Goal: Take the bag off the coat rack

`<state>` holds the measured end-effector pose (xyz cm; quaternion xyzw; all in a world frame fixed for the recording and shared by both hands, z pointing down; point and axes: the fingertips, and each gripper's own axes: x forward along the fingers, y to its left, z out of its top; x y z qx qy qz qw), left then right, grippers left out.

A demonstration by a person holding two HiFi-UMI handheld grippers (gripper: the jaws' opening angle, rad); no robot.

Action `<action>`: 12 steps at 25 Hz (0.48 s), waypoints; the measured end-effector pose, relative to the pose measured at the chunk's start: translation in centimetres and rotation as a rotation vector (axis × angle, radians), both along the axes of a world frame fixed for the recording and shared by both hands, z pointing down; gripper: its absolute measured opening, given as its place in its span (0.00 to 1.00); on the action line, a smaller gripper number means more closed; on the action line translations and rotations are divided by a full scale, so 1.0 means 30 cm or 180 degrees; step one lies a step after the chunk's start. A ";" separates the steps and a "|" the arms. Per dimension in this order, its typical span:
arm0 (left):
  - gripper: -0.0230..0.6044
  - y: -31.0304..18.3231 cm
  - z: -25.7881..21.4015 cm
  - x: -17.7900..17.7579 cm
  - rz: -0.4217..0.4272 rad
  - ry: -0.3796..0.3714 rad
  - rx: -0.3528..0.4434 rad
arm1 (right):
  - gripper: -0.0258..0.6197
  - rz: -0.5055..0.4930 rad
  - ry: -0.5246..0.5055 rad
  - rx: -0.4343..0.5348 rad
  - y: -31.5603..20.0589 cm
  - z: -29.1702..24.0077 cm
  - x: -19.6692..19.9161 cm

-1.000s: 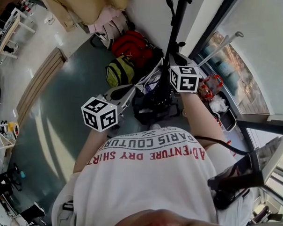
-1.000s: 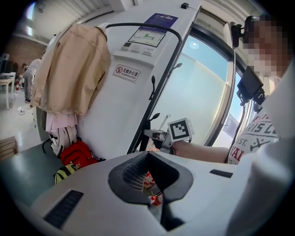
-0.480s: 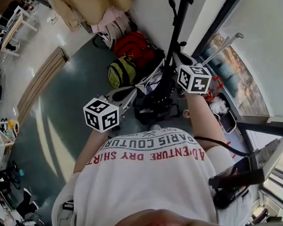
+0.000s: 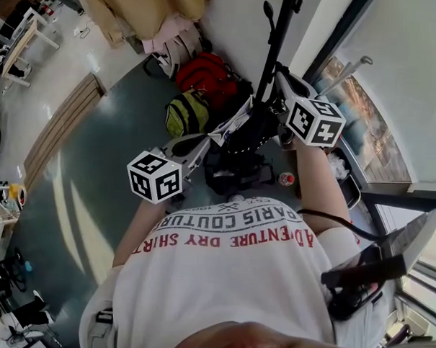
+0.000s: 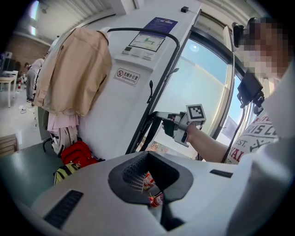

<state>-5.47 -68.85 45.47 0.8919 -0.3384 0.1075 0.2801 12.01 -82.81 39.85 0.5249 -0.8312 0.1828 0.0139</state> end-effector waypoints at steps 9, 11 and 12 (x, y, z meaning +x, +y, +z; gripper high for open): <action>0.04 0.028 -0.021 0.026 0.0073 0.0064 0.0054 | 0.06 -0.0110 -0.0063 0.0406 0.122 -0.171 0.034; 0.04 0.038 -0.025 0.034 0.0096 0.0065 0.0057 | 0.06 -0.0159 -0.0034 0.0407 0.148 -0.153 0.030; 0.04 0.042 -0.028 0.035 0.0104 0.0064 0.0057 | 0.06 -0.0187 -0.0021 0.0403 0.160 -0.141 0.025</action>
